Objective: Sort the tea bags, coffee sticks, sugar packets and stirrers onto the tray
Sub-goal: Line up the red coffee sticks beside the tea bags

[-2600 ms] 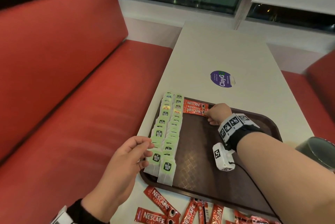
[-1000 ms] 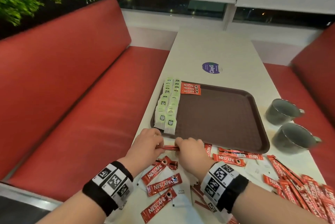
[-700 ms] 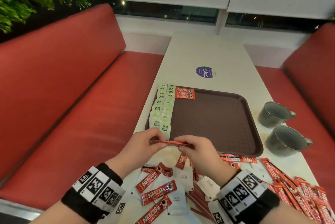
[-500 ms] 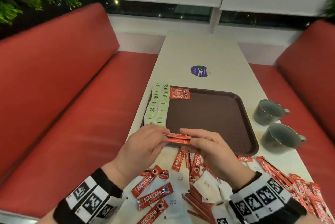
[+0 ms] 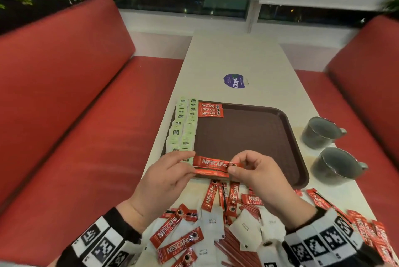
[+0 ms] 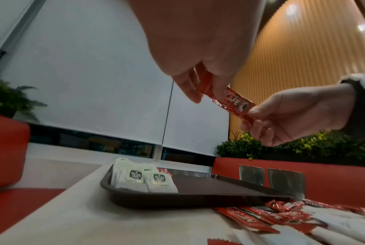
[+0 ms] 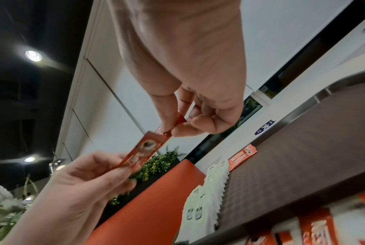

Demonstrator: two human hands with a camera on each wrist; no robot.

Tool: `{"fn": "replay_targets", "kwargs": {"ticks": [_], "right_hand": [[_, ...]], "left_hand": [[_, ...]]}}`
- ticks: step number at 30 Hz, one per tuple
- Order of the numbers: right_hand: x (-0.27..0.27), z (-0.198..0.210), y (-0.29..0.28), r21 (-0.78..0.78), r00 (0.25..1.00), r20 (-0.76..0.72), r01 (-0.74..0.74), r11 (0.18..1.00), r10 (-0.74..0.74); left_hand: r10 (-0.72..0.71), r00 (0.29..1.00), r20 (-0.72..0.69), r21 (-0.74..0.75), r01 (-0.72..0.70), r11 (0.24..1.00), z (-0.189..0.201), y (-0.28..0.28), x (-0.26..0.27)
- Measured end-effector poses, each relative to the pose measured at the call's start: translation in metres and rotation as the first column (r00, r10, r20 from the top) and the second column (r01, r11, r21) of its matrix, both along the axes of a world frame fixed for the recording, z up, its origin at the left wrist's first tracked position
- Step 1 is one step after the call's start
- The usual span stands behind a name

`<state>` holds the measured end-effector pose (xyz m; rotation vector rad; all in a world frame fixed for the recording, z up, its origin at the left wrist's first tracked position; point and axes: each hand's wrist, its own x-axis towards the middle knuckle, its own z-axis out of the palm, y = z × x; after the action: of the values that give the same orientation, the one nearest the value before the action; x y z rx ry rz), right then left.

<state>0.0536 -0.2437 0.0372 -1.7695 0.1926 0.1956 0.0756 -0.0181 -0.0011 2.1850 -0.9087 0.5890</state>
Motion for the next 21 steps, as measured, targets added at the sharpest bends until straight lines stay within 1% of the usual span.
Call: {"fn": "replay_targets", "kwargs": {"ticks": [2, 4, 6, 8, 12, 15, 16, 18, 21], "right_hand": [[0.015, -0.002, -0.011, -0.024, 0.999, -0.004, 0.033, 0.999, -0.033], [0.037, -0.006, -0.021, -0.035, 0.997, 0.001, 0.076, 0.997, -0.076], [0.065, -0.012, -0.028, -0.013, 0.990, 0.005, 0.138, 0.990, -0.138], [0.099, -0.019, -0.031, -0.040, 0.982, 0.015, 0.188, 0.981, -0.187], [0.167, -0.040, -0.029, -0.128, 0.964, 0.029, 0.267, 0.955, -0.265], [0.207, -0.062, -0.024, -0.191, 0.956, -0.042, 0.278, 0.941, -0.291], [0.218, -0.068, -0.022, -0.212, 0.955, -0.077, 0.266, 0.940, -0.287], [0.234, -0.075, -0.021, -0.264, 0.961, -0.155, 0.184, 0.947, -0.230], [0.254, -0.082, -0.023, -0.275, 0.961, -0.229, 0.092, 0.957, -0.158]], "left_hand": [[0.089, 0.977, -0.195, -0.060, -0.103, 0.993, 0.002, 0.000, 0.000], [0.179, 0.904, -0.389, -0.121, -0.243, 0.962, 0.002, 0.000, 0.002], [0.224, 0.817, -0.532, -0.143, -0.347, 0.927, -0.002, 0.002, 0.006], [0.232, 0.752, -0.617, -0.140, -0.394, 0.908, -0.004, 0.004, 0.013], [0.239, 0.686, -0.687, -0.184, -0.483, 0.856, -0.010, 0.010, 0.027], [0.248, 0.669, -0.700, -0.222, -0.534, 0.816, -0.014, 0.016, 0.036], [0.250, 0.664, -0.705, -0.226, -0.544, 0.808, -0.015, 0.018, 0.038], [0.241, 0.655, -0.716, -0.238, -0.554, 0.798, -0.018, 0.022, 0.040], [0.222, 0.651, -0.726, -0.254, -0.554, 0.793, -0.027, 0.027, 0.042]]}}
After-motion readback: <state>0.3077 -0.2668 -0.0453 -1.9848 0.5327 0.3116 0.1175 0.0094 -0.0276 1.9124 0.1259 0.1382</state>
